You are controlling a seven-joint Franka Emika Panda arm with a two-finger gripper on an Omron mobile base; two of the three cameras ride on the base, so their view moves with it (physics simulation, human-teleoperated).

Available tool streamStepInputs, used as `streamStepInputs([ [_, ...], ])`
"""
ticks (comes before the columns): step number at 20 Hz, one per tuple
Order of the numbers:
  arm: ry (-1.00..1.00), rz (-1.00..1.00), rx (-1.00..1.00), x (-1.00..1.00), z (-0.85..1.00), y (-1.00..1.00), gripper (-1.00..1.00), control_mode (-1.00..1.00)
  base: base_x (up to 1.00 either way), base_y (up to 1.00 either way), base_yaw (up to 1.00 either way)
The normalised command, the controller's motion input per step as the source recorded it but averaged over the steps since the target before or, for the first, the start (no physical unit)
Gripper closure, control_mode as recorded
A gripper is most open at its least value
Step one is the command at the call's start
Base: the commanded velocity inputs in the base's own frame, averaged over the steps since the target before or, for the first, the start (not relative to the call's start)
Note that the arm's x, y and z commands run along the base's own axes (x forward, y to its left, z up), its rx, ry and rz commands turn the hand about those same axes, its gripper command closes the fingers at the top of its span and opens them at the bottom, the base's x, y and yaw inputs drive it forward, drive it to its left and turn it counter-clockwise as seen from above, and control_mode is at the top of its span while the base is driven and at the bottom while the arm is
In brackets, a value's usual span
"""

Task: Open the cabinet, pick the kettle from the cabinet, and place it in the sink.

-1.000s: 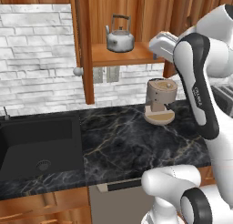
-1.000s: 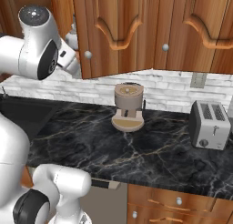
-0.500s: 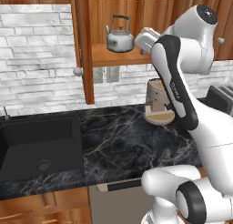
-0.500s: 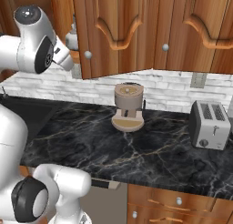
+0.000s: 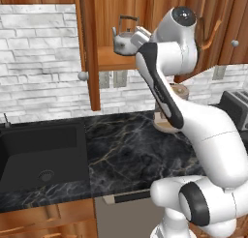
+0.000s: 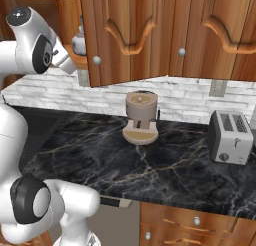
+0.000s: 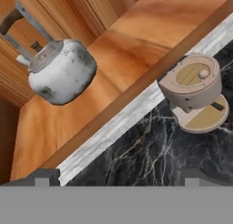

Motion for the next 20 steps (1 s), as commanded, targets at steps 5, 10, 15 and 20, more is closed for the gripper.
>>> streamStepInputs([
  [5, 0.0, -0.21, 0.02, 0.38, -0.01, 0.09, -1.0, -1.0, 0.0, 0.0, 0.0],
  [10, -0.02, -0.13, 0.11, 0.22, 0.0, 0.1, -1.0, -1.0, 0.0, 0.0, 0.0],
  [15, -0.03, -0.08, 0.15, 0.22, 0.0, 0.03, -1.0, -1.0, 0.0, 0.0, 0.0],
  [20, -0.05, -0.03, 0.18, 0.19, 0.01, 0.0, -1.0, -1.0, 0.0, 0.0, 0.0],
])
